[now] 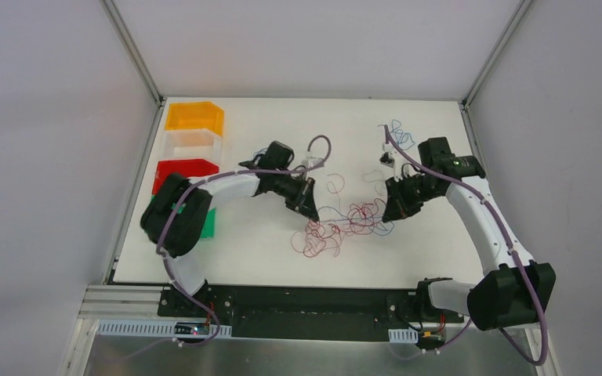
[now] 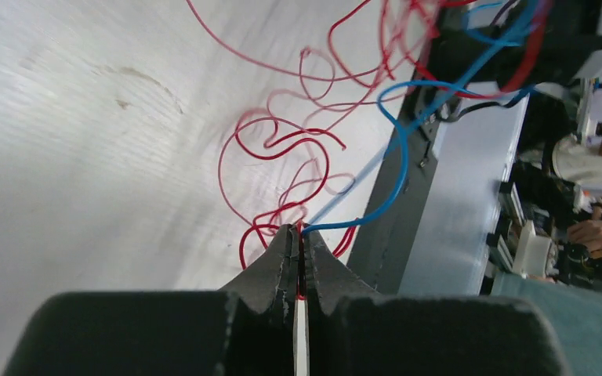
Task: Untangle the cables
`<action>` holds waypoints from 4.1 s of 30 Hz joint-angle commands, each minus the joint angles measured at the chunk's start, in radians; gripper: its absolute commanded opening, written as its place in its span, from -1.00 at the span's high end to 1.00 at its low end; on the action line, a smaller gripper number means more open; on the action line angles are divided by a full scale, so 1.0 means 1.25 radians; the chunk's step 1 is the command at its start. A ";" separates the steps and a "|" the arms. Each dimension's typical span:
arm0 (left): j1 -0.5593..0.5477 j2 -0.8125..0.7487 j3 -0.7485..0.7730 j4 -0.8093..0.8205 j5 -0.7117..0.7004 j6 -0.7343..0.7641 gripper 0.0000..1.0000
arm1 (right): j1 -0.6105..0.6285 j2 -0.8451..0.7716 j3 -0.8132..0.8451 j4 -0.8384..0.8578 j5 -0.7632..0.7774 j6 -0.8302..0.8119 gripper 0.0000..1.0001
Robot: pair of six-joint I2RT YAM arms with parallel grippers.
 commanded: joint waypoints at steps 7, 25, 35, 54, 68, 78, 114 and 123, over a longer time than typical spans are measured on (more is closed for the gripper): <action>0.244 -0.354 0.158 -0.329 0.031 0.189 1.00 | -0.251 0.010 -0.094 -0.161 0.145 -0.334 1.00; 0.374 -0.403 0.507 -0.348 0.070 0.030 1.00 | -0.307 0.146 -0.185 0.005 0.260 -0.399 1.00; 0.516 -0.292 0.778 -0.172 0.059 -0.182 1.00 | -0.317 0.244 -0.178 0.109 0.330 -0.390 1.00; 0.500 -0.405 0.379 -0.080 0.122 -0.169 1.00 | -0.278 0.286 0.019 0.006 0.162 -0.300 0.86; 0.353 -0.380 0.050 -0.378 -0.082 0.409 -0.34 | -0.211 0.363 0.390 -0.163 0.007 -0.160 -0.62; 0.357 -0.006 0.436 -0.381 -0.378 0.287 -0.86 | -0.153 0.587 0.570 0.283 0.367 0.191 -0.81; 0.590 0.014 0.750 -0.499 -0.277 0.205 1.00 | -0.117 0.778 0.674 0.404 0.305 0.111 1.00; 0.738 0.232 1.002 -0.481 -0.318 0.205 1.00 | -0.091 0.665 0.642 0.352 0.163 0.166 1.00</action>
